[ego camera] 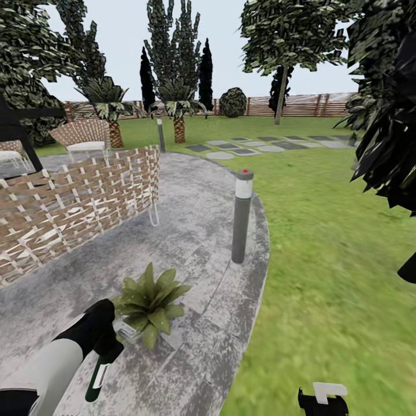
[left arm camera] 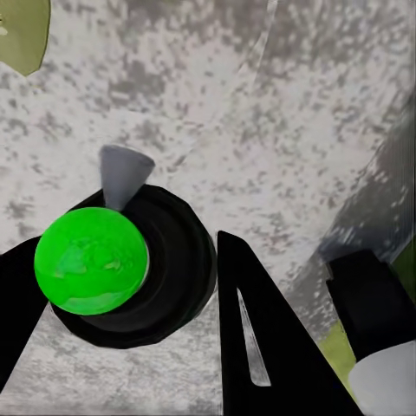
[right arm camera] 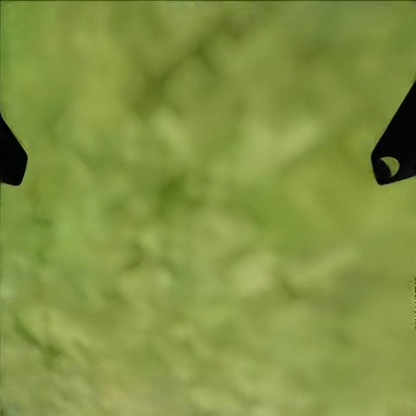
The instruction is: Pick up the pesticide atomizer in the garden and spray insectifuge to fully cover both potted plants in the garden.
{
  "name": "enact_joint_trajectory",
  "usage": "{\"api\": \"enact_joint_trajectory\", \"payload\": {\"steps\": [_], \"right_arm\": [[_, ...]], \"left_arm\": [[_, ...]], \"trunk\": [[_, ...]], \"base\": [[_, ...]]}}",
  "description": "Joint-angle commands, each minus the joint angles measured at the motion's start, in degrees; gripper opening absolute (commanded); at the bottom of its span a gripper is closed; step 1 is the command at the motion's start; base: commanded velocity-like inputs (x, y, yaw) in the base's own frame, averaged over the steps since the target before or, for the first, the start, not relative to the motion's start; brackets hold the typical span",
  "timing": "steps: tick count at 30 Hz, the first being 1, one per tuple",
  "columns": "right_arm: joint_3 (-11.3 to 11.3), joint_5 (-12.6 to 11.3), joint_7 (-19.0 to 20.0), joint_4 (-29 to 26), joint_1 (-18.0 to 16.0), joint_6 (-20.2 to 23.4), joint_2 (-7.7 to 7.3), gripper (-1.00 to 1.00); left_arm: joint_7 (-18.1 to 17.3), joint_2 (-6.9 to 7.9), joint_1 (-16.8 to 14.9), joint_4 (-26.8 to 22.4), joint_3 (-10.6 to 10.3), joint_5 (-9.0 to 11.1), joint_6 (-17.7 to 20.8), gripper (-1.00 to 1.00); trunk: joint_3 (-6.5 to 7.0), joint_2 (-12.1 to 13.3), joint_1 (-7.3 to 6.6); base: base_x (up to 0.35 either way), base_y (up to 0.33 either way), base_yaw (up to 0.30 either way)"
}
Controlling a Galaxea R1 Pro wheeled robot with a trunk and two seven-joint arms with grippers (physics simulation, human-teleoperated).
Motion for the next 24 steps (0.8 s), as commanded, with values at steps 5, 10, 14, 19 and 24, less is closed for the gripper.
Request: {"api": "enact_joint_trajectory", "payload": {"steps": [5, 10, 14, 19, 24], "right_arm": [[-0.4, 0.6, -0.1, 0.1, 0.0, -0.2, 0.02, 1.00], [-0.4, 0.6, -0.1, 0.1, 0.0, -0.2, 0.02, 1.00], [-0.4, 0.6, -0.1, 0.1, 0.0, -0.2, 0.02, 1.00], [-0.4, 0.6, -0.1, 0.0, 0.0, -0.2, 0.00, 1.00], [-0.4, 0.6, 0.0, 0.1, 0.0, -0.2, -0.09, 1.00]], "left_arm": [[-0.5, 0.16, 0.7, 0.0, -0.2, -0.4, 0.1, -1.00], [-0.5, 0.26, 2.3, -0.3, 0.1, -0.4, -0.2, -1.00], [-0.5, 0.16, 2.4, -0.8, 0.1, -0.1, -0.2, -1.00], [-0.5, -0.03, 2.4, -0.9, 0.1, 0.1, -0.2, -1.00], [-0.5, -0.17, 2.4, -0.9, 0.1, 0.1, -0.2, -1.00]], "trunk": [[-0.05, 0.0, 0.00], [-0.05, 0.0, 0.00], [-0.05, 0.0, 0.00], [-0.05, 0.0, 0.00], [-0.05, 0.0, 0.00]], "base": [[0.094, -0.102, 0.246], [0.007, -0.006, 0.045], [0.092, -0.048, 0.080], [0.220, -0.162, 0.202], [0.091, -0.243, 0.027]]}}
